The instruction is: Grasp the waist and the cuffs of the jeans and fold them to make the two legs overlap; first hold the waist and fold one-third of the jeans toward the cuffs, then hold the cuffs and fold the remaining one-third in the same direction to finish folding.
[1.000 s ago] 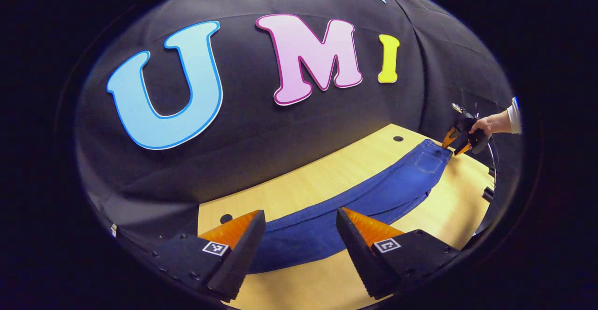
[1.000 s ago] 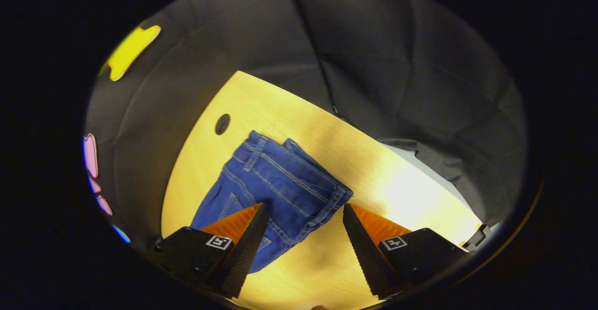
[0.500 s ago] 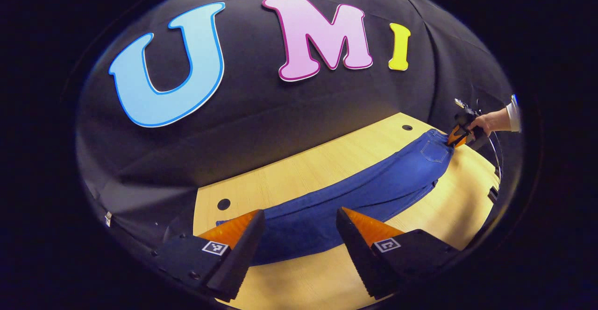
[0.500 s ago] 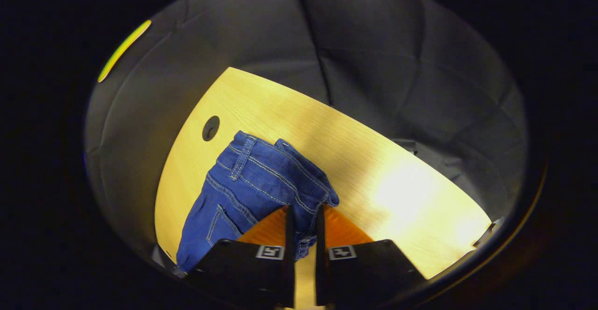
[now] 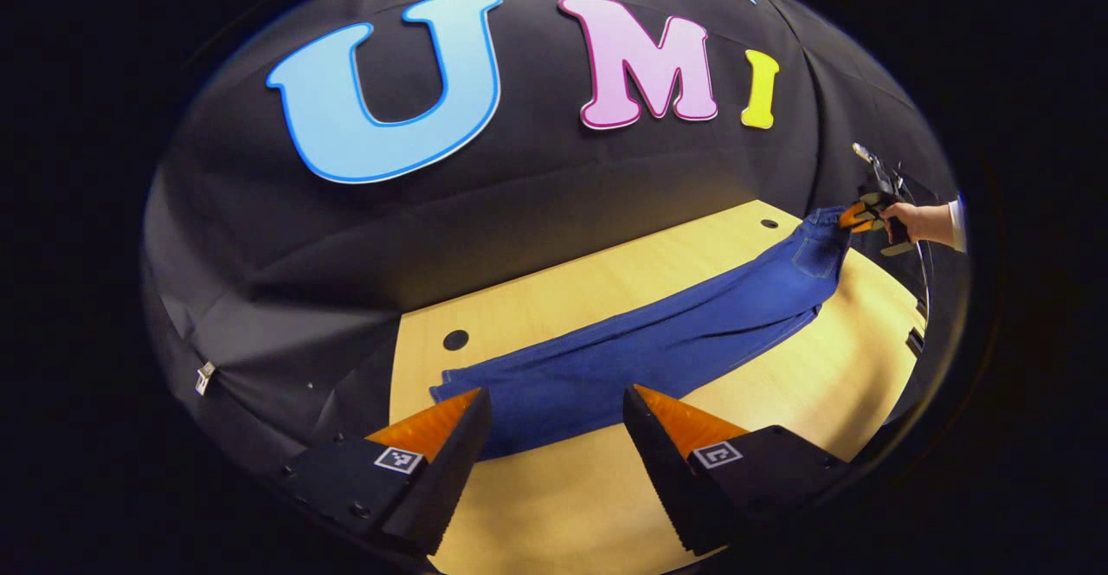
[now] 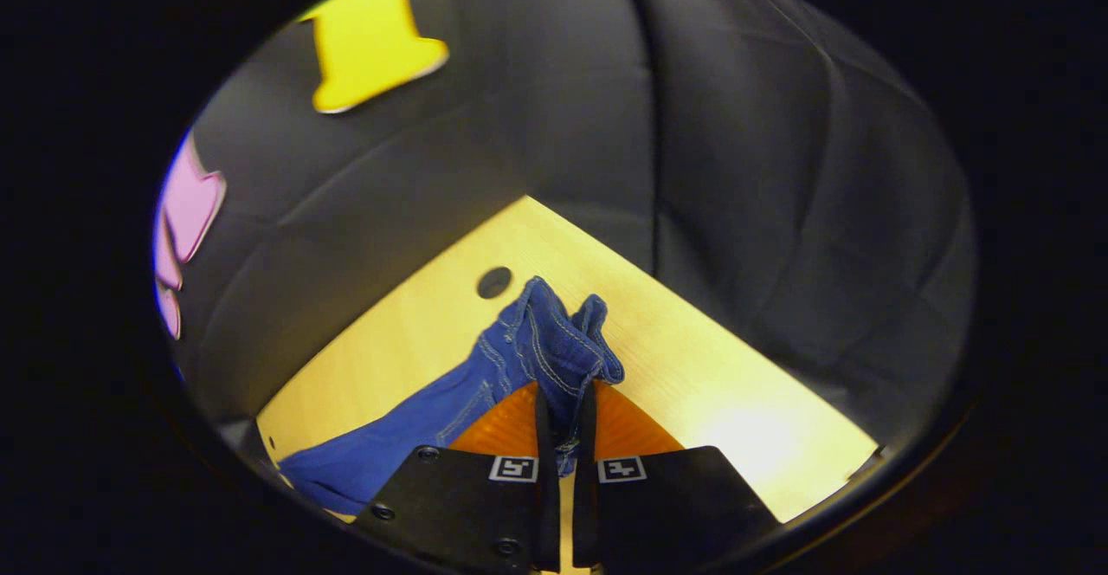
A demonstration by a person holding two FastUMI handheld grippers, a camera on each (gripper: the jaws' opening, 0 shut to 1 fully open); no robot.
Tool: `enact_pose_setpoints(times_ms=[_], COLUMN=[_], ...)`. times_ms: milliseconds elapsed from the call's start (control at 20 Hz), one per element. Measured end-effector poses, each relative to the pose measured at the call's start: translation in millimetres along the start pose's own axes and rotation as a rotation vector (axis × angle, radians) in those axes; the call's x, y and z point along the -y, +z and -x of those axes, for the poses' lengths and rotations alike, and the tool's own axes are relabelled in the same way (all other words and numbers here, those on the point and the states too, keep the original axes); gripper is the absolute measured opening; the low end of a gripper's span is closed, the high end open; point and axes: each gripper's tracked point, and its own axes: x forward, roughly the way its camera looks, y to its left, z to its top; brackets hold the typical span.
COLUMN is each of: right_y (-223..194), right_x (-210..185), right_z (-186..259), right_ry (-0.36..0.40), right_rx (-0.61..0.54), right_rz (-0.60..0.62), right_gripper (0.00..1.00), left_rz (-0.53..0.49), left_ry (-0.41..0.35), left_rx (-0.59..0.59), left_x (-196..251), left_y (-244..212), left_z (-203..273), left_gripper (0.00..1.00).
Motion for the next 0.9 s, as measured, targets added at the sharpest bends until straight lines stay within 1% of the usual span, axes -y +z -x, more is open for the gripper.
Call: enact_pose_setpoints(times_ms=[200, 350, 400, 550, 650, 750, 800, 850, 900], right_y=[33.0, 50.0, 46.8, 17.6, -17.1, -52.4, -65.0, -70.9, -71.3], right_x=[-54.5, -103.0, -115.3, -146.7, -155.9, -144.8, -135.2, -121.9, -120.8], right_z=[65.0, 126.1, 147.9, 172.0, 168.4, 160.7, 160.4, 162.6, 162.7], right_ry=[0.125, 0.254, 0.305, 0.422, 0.466, 0.486, 0.489, 0.499, 0.506], right_rx=[0.133, 0.261, 0.285, 0.239, 0.146, 0.02, -0.02, -0.04, -0.051], right_rz=[0.186, 0.299, 0.332, 0.453, 0.509, 0.552, 0.588, 0.625, 0.653], right_gripper=[0.1, 0.1, 0.1, 0.1, 0.09, 0.1, 0.1, 0.1, 0.1], left_rz=[0.039, 0.072, 0.089, 0.185, 0.265, 0.299, 0.302, 0.303, 0.307], left_ry=[0.019, 0.011, 0.013, 0.03, 0.04, 0.067, 0.082, 0.096, 0.104], left_rx=[0.017, 0.022, 0.016, -0.006, -0.012, -0.026, -0.037, -0.048, -0.061], left_x=[-21.2, -28.3, -31.3, -39.4, -40.2, -44.6, -47.9, -51.9, -53.3], left_y=[-11.8, -28.8, -36.4, -59.5, -67.2, -82.6, -90.7, -99.0, -105.4], left_z=[18.2, 33.0, 37.0, 47.6, 51.5, 66.3, 75.2, 84.0, 89.3], left_gripper=[0.97, 0.97, 0.98, 0.98, 0.98, 0.98, 0.98, 0.98, 0.98])
